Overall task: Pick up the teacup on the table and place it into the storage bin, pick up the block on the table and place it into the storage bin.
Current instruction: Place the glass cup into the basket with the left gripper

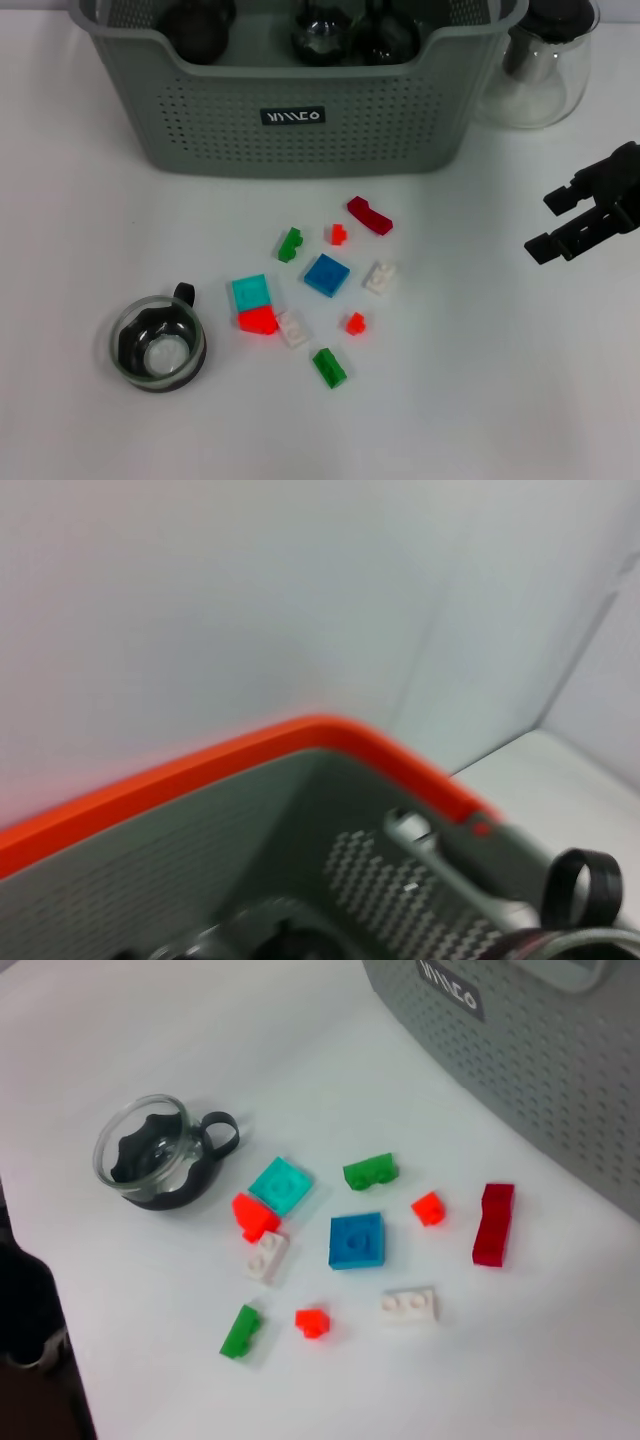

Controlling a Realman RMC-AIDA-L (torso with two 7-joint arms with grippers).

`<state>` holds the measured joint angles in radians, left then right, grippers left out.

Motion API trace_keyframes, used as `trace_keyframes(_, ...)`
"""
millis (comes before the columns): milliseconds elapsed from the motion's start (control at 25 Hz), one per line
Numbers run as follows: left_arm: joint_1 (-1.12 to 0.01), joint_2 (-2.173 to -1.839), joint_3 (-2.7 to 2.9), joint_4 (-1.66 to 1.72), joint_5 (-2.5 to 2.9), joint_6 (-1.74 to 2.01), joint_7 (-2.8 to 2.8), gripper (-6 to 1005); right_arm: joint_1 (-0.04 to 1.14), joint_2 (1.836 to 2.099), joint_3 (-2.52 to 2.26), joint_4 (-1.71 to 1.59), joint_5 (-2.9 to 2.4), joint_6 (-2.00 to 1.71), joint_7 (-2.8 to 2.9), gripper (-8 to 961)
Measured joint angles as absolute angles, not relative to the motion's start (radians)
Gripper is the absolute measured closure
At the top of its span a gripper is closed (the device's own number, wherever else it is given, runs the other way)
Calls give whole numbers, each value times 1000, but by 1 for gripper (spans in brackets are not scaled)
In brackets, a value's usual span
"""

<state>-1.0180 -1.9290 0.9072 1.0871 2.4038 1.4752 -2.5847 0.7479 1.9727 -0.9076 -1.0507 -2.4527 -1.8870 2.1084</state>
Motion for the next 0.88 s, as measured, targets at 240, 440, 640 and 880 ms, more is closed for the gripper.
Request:
trace_keyframes(240,-1120,-1902,918,860,2571,1361,-2586,938,773,1981,-917,-1043,-2472,-1894,2140,23)
trace_keyframes(440,-1178,-1907,919,728,2673,1266,-2602,938,791,1987,-926,-1022,-2482,-1888,2137,22)
trace_keyframes(640,-1209,-1937,920,665,2744,1203,-2615,938,802,1989,-931,-1002,-2482,-1870,2126,22)
trace_keyframes(880,-1220,-1976,919,632,2810,1135,-2617,937,804,1997,-941,-990,-2482,-1857,2115,22)
